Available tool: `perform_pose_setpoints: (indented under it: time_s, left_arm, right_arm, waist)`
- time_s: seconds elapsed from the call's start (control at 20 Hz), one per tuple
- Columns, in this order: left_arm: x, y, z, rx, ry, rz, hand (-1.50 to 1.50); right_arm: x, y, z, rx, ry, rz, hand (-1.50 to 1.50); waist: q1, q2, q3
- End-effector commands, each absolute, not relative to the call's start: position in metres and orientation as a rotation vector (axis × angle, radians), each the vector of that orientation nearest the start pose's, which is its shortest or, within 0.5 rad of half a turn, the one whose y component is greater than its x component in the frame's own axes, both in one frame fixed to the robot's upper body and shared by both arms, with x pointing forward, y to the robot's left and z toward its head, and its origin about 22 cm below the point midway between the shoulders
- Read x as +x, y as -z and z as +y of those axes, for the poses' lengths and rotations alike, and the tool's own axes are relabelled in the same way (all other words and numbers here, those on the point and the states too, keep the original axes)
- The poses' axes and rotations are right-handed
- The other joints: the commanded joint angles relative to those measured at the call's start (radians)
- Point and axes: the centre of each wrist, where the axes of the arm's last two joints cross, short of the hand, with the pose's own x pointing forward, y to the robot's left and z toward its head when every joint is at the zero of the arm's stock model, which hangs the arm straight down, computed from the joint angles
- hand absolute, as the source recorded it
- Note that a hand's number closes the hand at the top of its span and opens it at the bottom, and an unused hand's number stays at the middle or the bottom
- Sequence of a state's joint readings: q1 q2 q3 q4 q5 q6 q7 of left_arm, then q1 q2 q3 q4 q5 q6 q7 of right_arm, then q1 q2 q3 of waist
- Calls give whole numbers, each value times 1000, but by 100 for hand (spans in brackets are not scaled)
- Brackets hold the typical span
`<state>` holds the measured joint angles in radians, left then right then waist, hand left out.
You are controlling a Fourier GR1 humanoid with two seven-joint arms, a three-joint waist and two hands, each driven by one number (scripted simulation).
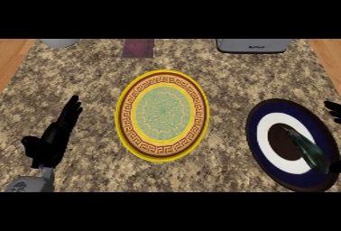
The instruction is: Pick the eggplant from the plate and place it in the plate
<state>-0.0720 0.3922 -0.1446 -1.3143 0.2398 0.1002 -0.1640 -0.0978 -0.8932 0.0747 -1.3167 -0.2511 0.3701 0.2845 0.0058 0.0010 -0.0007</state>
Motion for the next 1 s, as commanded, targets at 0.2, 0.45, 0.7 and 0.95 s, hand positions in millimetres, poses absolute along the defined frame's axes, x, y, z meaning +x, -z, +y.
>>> perform_pose_setpoints:
  time_s: [0.2, 0.45, 0.7, 0.95]
  left_arm:
    - [254, 17, 316, 150, 149, -1524, 0]
    - [252, 24, 300, 134, 147, -1513, 0]
    - [253, 19, 300, 148, 125, -1538, 0]
    - [235, 7, 316, 147, 147, -1520, 0]
  right_arm:
    - [271, -87, -416, -319, -733, -779, -150]
    - [289, -86, -436, -335, -799, -682, -150]
    - [285, -56, -428, -298, -808, -652, -150]
    - [287, -22, -422, -306, -820, -642, -150]
  waist:
    - [-5, -1, 0]
    - [4, 1, 1]
    - [-3, -1, 1]
    - [3, -1, 1]
